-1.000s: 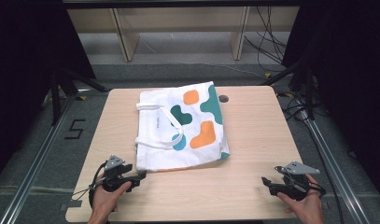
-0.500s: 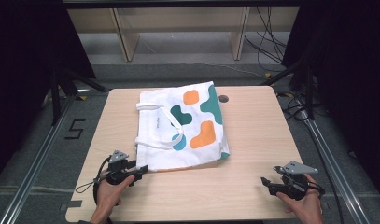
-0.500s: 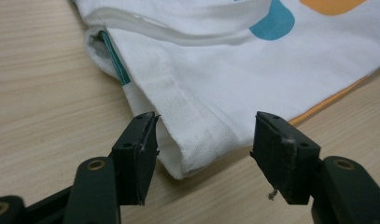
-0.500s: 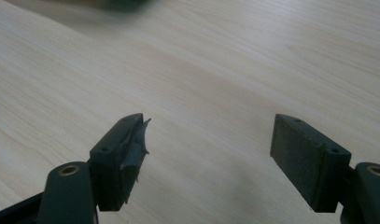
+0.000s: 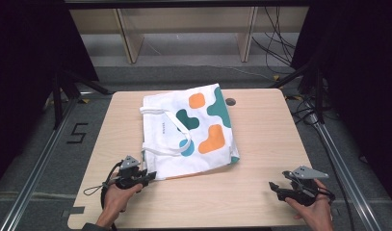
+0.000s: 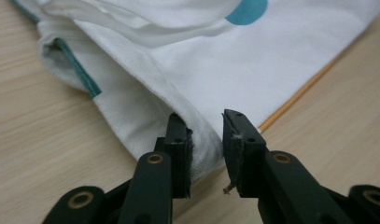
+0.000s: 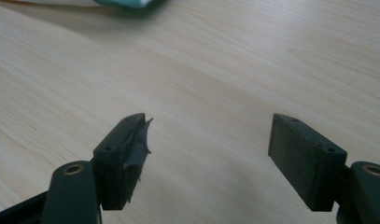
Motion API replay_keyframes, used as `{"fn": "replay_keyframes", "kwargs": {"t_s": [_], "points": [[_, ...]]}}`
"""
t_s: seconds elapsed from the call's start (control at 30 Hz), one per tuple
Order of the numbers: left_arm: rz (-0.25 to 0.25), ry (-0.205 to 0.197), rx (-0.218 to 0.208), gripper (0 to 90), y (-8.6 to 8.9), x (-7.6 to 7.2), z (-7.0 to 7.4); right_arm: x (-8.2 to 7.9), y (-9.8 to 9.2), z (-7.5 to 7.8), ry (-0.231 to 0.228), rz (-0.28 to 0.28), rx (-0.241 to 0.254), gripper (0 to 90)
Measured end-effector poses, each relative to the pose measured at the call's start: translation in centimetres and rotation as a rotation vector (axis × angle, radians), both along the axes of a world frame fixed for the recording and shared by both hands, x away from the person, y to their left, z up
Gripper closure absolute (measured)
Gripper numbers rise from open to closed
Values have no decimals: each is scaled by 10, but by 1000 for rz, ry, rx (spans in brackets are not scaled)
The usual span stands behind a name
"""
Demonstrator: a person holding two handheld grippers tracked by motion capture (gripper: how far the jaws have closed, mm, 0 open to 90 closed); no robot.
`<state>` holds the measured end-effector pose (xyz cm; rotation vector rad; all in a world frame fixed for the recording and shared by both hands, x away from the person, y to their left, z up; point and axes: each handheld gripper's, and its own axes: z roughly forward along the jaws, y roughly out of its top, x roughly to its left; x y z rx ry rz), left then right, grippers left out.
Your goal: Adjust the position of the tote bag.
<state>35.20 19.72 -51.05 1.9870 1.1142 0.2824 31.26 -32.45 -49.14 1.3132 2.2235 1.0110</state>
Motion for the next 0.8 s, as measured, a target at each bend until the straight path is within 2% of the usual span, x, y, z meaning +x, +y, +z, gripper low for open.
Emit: {"fn": "replay_keyframes", "kwargs": {"t_s": [0.03, 0.07, 0.1, 0.13, 0.2, 0.23, 0.3, 0.33, 0.37, 0.4, 0.43, 0.47, 0.5, 0.53, 0.57, 0.6, 0.67, 0.7, 0.73, 0.77, 0.8], "points": [[-35, -8, 6, 745, -7, -2, 0, -1, 0, 0, -1, -4, -7, 296], [-35, -8, 6, 750, -7, -2, 0, -1, 0, 0, -1, -4, -7, 296], [-71, -1, -2, 756, -11, -5, 1, 0, -1, 1, -6, 5, -10, 301], [-79, 1, -4, 760, -15, -6, 1, 0, -1, 0, -23, 3, -3, 301], [-83, 5, -7, 768, -19, -8, 1, 0, 0, 0, -8, 6, 1, 301], [-112, -5, 5, 770, -26, -9, 1, 2, -2, 0, -23, 23, -11, 302], [-122, -1, -16, 773, -35, -11, 1, 2, -2, 1, -38, 17, -21, 307], [-122, -1, -16, 774, -35, -11, 1, 1, 0, 1, -22, 5, 4, 309], [-133, 0, -9, 774, -39, -12, 3, 1, 0, 1, -22, 5, 4, 309], [-140, -9, -17, 776, -46, -13, 2, 1, -1, 1, -33, 8, -1, 309], [-150, -1, -25, 780, -56, -14, 2, 3, -2, 2, -30, 26, -8, 309], [-150, -1, -25, 781, -56, -14, 2, 3, -2, 2, -30, 26, -8, 309], [-163, -12, -32, 781, -63, -15, 2, 2, -2, 2, -31, 24, -8, 309], [-190, -10, -22, 780, -77, -16, 4, 2, -2, 2, -34, 27, -11, 312], [-190, -10, -22, 779, -77, -16, 4, 2, -2, 2, -34, 27, -11, 312], [-203, -30, -15, 776, -95, -18, 4, 3, -2, 2, -31, 30, -14, 316], [-225, -39, -26, 777, -116, -21, 4, 2, -2, 2, -32, 30, -14, 317], [-225, -39, -26, 776, -116, -21, 4, 2, -2, 3, -34, 30, -12, 318], [-241, -47, -15, 776, -123, -21, 4, 2, -2, 3, -34, 30, -12, 318], [-243, -47, -30, 776, -131, -22, 3, 2, -2, 4, -33, 33, -9, 319], [-260, -54, -14, 776, -137, -21, 3, 2, -2, 4, -33, 33, -9, 319]]}}
